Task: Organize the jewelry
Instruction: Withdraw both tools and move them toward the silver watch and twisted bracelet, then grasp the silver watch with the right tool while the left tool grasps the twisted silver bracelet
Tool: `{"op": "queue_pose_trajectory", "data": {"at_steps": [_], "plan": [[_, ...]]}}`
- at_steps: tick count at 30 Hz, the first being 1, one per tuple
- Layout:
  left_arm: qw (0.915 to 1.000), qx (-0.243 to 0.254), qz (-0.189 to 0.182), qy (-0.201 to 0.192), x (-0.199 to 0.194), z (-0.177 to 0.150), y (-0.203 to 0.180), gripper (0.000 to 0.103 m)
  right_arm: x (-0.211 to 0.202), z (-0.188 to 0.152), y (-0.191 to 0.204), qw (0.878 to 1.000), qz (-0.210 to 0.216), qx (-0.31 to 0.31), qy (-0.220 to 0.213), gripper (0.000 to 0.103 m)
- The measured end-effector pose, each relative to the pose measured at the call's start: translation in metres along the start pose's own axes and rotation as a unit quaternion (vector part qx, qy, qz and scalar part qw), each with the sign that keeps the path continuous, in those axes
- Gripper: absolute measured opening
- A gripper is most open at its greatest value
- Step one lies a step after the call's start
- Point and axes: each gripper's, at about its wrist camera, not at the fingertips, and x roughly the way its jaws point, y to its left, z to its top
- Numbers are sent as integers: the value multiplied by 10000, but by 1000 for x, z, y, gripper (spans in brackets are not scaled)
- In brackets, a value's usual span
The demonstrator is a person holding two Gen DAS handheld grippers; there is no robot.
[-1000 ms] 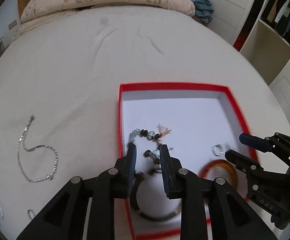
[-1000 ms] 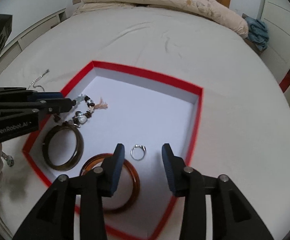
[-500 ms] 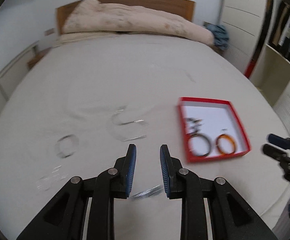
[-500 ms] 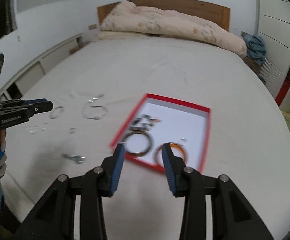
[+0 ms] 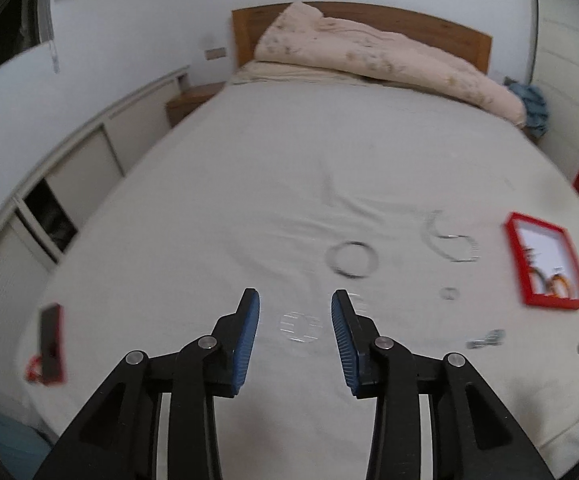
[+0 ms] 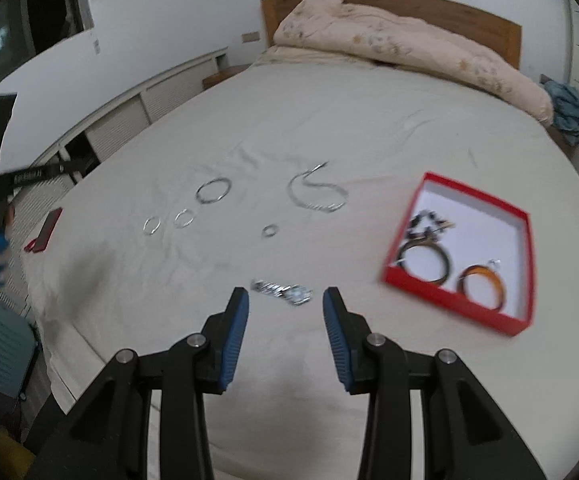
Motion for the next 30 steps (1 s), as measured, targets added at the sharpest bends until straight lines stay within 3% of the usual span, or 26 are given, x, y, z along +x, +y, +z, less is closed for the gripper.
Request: {"op": "queue_pose_trajectory", "data": {"at_steps": [5,9,18,23,30], "plan": [[9978,-63,581,-301,-1,38,57,37,25,-7,13,9997,116,-27,235,37],[9975,-219,633,-226,14,36,70,39,47,-13,15,9992,133,88,371,37],[9951,-401,11,906,106,-56,34,40,105,-27,-1,9953,153,475,825,37],[9922,-483,-245,1121,138,-64,16,40,133,-34,-6,9878,601,1008,1026,37],[9899,-368,-533,1263,165,-62,7,40,156,-26,-11,9846,490,1435,870,38]]}}
